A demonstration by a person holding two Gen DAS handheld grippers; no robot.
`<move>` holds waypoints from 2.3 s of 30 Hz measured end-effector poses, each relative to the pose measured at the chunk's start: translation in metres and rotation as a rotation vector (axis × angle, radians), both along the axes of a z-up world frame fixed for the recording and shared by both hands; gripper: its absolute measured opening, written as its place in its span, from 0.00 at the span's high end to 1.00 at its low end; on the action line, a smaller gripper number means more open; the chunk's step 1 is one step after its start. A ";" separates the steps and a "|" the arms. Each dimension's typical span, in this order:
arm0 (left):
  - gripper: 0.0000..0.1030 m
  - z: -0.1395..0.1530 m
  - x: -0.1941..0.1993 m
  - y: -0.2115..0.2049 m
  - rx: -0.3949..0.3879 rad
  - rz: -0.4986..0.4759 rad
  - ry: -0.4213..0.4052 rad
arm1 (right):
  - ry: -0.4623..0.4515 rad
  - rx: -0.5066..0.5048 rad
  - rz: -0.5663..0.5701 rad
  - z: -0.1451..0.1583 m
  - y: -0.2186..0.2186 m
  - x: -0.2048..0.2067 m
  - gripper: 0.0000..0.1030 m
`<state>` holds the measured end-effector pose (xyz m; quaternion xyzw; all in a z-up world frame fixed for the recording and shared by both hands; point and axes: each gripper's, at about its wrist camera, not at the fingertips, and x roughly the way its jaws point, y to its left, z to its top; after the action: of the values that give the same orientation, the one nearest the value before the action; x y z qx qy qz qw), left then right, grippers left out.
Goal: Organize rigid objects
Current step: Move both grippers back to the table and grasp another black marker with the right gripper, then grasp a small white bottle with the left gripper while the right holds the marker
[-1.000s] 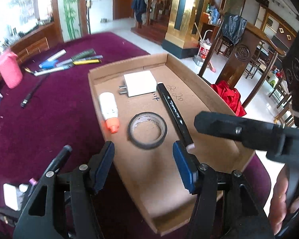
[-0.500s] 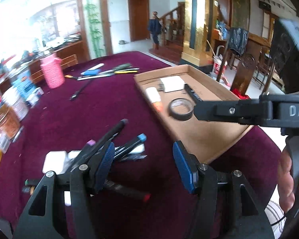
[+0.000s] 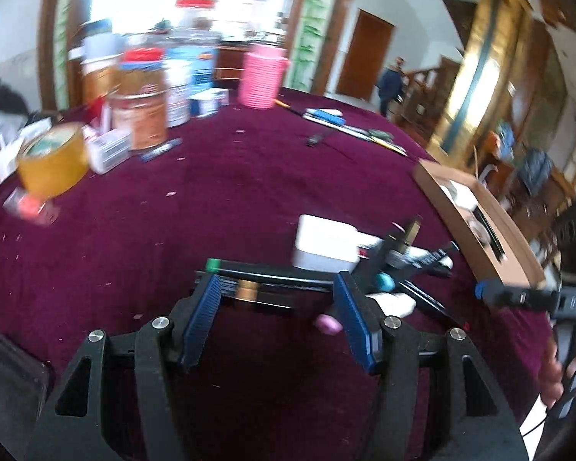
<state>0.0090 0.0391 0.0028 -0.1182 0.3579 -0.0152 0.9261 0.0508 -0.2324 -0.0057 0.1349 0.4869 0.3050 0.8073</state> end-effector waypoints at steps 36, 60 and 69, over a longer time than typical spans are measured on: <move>0.42 -0.020 0.000 0.028 -0.124 0.096 0.060 | -0.001 -0.041 0.340 -0.005 0.088 -0.027 0.60; 0.42 0.002 -0.016 -0.004 -0.028 -0.126 0.014 | -0.164 -0.410 0.163 -0.013 0.039 -0.051 0.87; 0.42 0.004 -0.036 -0.069 0.305 -0.544 0.086 | -0.148 -0.315 0.117 -0.015 0.012 -0.062 0.87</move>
<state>-0.0268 -0.0299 0.0071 0.1216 0.4134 -0.2034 0.8792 -0.0109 -0.2207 -0.0205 -0.0445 0.4751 0.2803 0.8329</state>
